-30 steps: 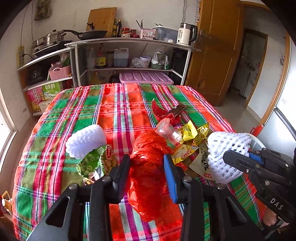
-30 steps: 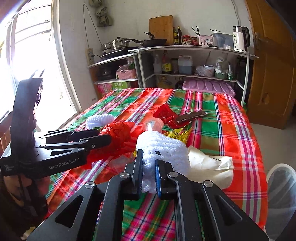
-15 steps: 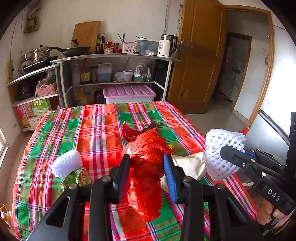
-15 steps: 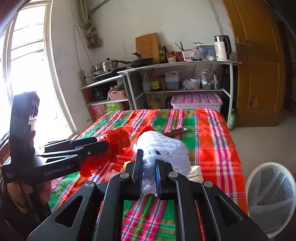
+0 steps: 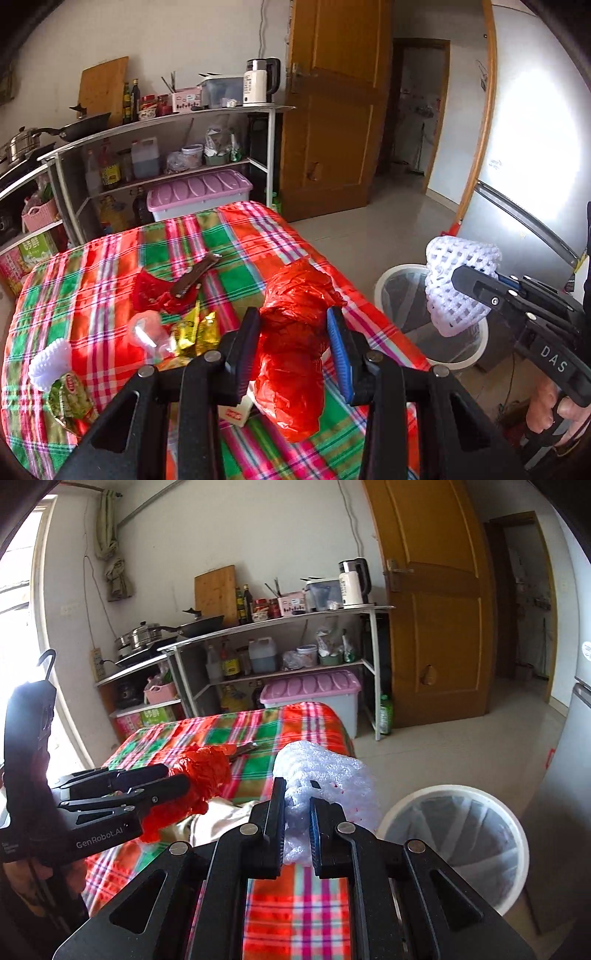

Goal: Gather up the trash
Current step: 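Carry both items over the white bin and open both tools to drop them, then move both open tools back toward the table, then grasp the beige cloth bag with the right tool while the left grasps the clear plastic cup, then carry the bag and cup over the bin and open both tools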

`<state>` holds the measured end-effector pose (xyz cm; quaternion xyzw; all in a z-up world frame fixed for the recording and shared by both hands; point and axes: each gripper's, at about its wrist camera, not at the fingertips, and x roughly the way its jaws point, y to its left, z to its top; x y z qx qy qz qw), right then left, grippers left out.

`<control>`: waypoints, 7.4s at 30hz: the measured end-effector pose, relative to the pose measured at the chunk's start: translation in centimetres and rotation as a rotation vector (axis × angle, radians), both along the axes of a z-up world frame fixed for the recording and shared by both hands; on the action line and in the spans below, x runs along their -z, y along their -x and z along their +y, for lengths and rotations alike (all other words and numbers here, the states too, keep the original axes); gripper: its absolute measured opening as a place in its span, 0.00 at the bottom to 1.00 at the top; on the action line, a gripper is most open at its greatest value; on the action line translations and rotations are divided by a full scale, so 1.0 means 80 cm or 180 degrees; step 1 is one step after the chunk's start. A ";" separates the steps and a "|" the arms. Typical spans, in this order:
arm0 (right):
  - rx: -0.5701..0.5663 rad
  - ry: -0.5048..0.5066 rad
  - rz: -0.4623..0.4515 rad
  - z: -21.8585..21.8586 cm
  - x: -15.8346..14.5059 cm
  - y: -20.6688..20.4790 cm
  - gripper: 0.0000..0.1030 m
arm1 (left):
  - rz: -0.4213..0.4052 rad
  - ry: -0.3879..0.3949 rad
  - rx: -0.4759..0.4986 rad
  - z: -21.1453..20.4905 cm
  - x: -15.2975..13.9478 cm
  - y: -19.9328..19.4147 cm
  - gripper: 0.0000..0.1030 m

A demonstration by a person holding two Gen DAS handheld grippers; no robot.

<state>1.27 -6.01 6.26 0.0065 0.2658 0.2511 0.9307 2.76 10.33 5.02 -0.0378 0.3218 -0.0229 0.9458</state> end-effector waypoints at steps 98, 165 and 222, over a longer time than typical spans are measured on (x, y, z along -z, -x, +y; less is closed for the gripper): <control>-0.0593 0.0209 0.1105 0.144 0.108 -0.090 0.56 | 0.0404 0.0197 -0.1029 0.163 0.068 0.086 0.83; 0.0155 0.0102 0.0555 0.051 0.064 -0.034 0.16 | 0.0449 0.0131 -0.0393 0.069 0.060 0.035 0.33; 0.1529 0.0391 0.0978 -0.205 0.120 -0.086 0.40 | 0.0686 -0.0113 0.0803 -0.203 0.080 -0.113 0.62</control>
